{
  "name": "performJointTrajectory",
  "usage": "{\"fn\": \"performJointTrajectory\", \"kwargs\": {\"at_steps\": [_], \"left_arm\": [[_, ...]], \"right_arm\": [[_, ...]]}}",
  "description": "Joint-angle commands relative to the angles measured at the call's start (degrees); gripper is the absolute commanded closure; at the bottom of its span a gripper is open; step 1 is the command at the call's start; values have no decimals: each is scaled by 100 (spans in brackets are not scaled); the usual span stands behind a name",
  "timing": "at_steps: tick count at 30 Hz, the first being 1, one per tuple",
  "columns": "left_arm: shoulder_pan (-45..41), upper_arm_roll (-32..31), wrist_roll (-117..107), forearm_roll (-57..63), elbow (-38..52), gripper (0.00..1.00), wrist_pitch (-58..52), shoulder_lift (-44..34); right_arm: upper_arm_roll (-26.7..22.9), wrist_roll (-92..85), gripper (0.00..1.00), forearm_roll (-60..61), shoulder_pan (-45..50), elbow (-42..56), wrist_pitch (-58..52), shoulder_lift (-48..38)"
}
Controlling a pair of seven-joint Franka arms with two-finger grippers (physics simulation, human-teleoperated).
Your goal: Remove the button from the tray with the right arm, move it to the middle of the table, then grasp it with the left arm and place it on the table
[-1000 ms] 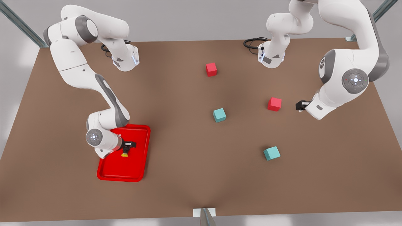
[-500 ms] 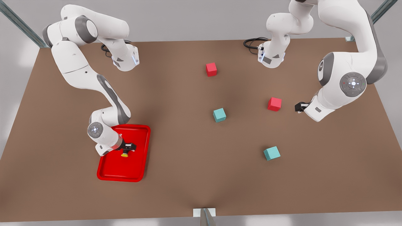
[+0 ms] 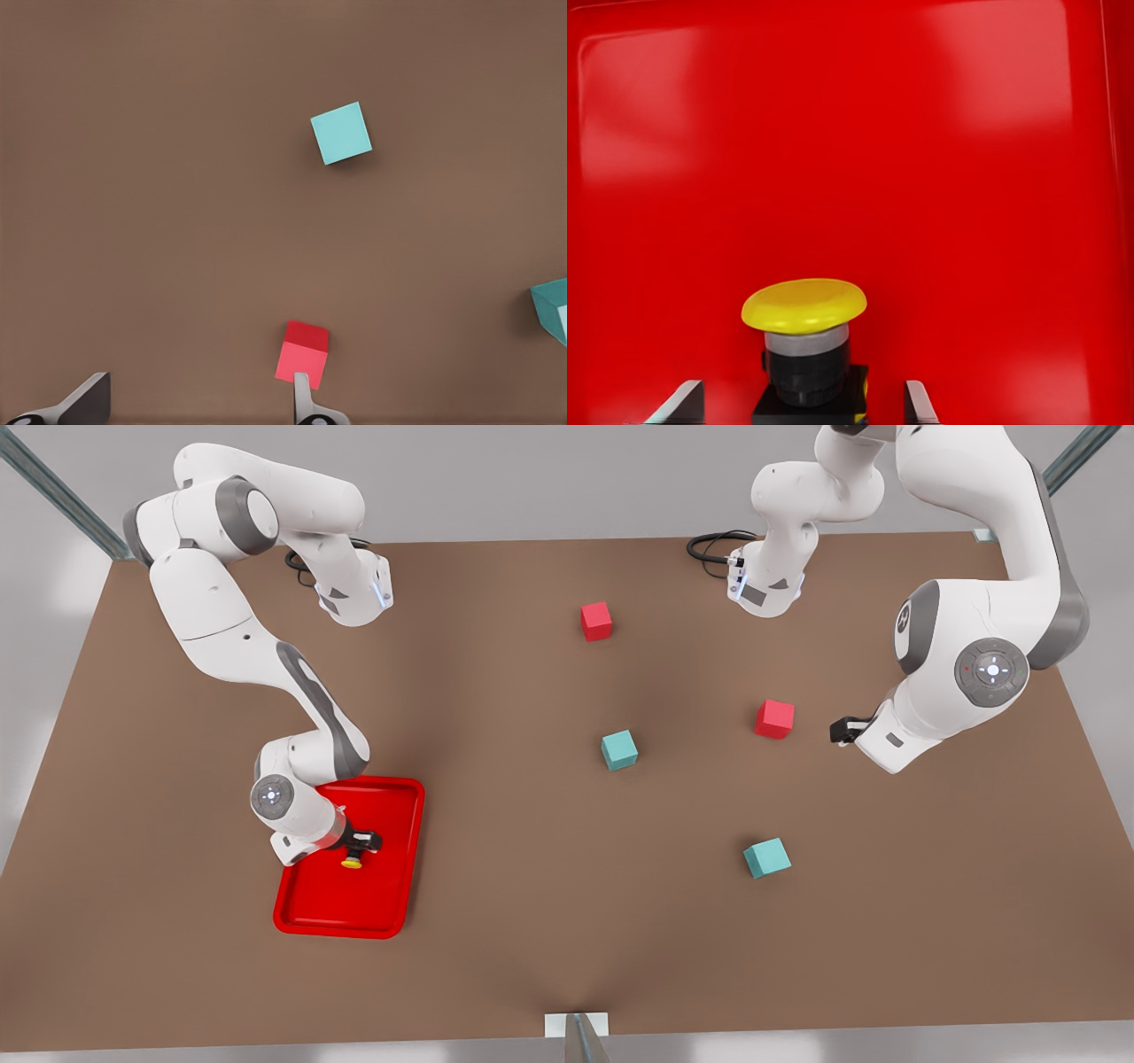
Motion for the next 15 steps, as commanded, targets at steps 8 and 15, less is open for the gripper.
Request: {"fn": "performJointTrajectory", "kwargs": {"at_steps": [8,15], "left_arm": [[0,-1,-17,6,3,0,-19,-6],[-9,-1,-61,6,3,0,-63,-15]], "right_arm": [[1,26,60,-18,1,3,-48,-6],[413,26,58,9,-61,917,-2026,-67]]}}
